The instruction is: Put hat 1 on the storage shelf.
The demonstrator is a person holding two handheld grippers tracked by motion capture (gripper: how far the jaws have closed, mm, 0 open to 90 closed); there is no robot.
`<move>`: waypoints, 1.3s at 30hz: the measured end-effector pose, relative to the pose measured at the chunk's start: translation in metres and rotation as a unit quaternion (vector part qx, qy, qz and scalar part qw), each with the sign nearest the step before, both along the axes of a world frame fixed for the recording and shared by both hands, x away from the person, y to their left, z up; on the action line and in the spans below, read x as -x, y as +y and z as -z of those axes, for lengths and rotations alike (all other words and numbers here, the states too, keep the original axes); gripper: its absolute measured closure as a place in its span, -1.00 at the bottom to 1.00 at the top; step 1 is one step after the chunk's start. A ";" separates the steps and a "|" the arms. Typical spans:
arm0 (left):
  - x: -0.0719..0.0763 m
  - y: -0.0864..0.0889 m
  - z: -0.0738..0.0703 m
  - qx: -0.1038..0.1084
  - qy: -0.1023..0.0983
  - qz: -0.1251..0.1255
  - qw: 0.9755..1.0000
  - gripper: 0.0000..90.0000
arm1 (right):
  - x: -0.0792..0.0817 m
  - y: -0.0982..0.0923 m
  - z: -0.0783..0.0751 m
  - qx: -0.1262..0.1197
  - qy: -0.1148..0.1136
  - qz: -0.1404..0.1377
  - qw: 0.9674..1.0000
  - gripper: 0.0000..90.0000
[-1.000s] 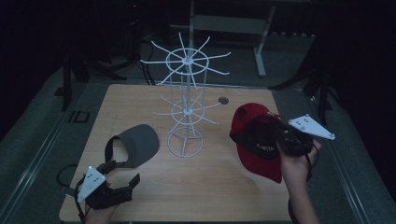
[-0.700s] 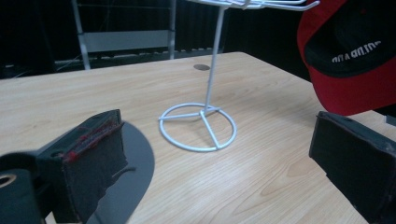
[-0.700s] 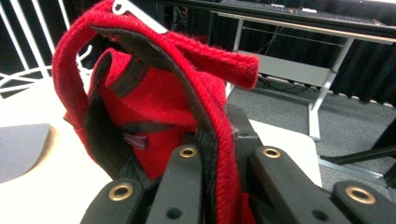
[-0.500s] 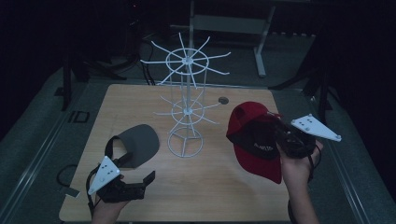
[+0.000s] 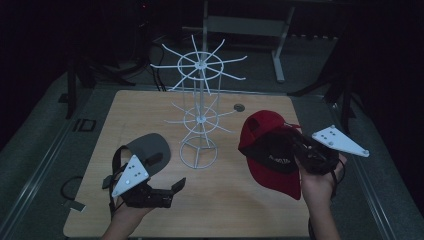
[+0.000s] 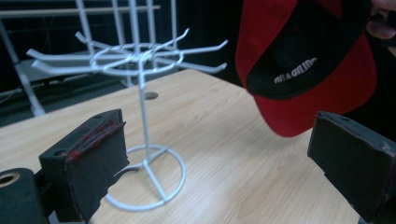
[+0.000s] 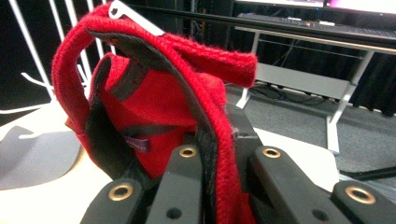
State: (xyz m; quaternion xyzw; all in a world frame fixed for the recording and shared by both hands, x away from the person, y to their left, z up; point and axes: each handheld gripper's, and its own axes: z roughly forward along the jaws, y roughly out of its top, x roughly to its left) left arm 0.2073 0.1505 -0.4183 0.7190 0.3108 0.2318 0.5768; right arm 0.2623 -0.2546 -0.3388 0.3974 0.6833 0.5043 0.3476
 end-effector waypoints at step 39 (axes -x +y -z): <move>-0.041 -0.110 -0.050 -0.043 -0.033 0.136 0.989 -0.77 | 0.045 0.021 -0.007 -0.025 -0.005 -0.097 0.995 0.91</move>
